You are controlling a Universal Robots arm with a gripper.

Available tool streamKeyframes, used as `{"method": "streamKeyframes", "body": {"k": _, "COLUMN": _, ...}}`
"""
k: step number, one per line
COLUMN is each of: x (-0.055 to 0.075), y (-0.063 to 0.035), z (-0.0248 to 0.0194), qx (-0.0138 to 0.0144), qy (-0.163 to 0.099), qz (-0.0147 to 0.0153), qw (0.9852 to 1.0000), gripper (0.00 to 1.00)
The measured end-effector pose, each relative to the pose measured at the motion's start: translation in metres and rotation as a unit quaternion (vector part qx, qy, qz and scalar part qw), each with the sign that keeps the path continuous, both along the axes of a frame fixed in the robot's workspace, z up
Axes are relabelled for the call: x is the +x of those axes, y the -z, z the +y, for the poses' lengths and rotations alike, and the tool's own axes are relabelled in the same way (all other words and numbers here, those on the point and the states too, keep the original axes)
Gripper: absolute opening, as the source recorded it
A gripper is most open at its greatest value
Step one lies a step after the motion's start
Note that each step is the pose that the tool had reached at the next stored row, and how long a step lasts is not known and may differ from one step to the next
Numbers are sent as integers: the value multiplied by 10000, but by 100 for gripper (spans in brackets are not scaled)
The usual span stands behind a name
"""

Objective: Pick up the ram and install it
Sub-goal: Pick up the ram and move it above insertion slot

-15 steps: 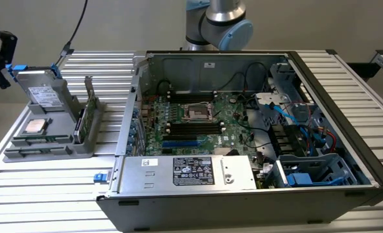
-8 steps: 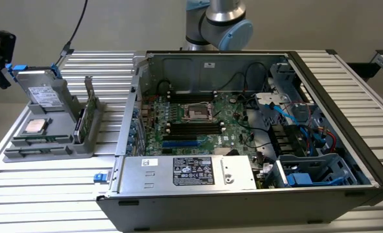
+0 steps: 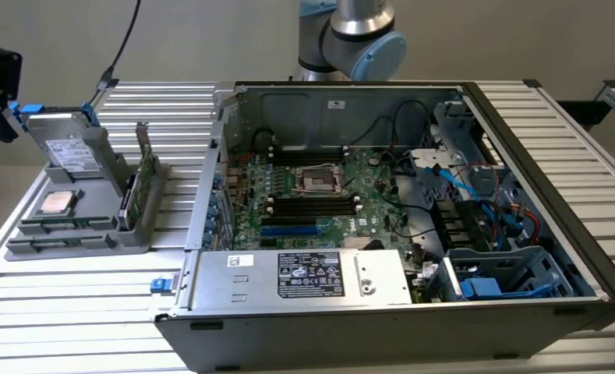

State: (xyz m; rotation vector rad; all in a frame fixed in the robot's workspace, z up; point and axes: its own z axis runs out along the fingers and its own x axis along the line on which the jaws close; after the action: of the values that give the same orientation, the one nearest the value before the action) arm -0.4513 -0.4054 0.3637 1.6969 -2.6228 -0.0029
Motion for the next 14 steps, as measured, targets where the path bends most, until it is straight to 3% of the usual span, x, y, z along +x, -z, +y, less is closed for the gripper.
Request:
{"method": "streamKeyframes", "body": {"k": 4, "x": 0, "y": 0, "z": 0, "qx": 0, "qy": -357, "qz": 0, "qw": 9994, "gripper": 10}}
{"method": "streamKeyframes", "body": {"k": 7, "x": 0, "y": 1, "z": 0, "qx": 0, "qy": -632, "qz": 0, "qw": 9980, "gripper": 10}}
{"method": "streamKeyframes", "body": {"k": 11, "x": 0, "y": 0, "z": 0, "qx": 0, "qy": -994, "qz": 0, "qw": 9951, "gripper": 10}}
{"method": "streamKeyframes", "body": {"k": 14, "x": 0, "y": 0, "z": 0, "qx": 0, "qy": -1267, "qz": 0, "qw": 9919, "gripper": 10}}
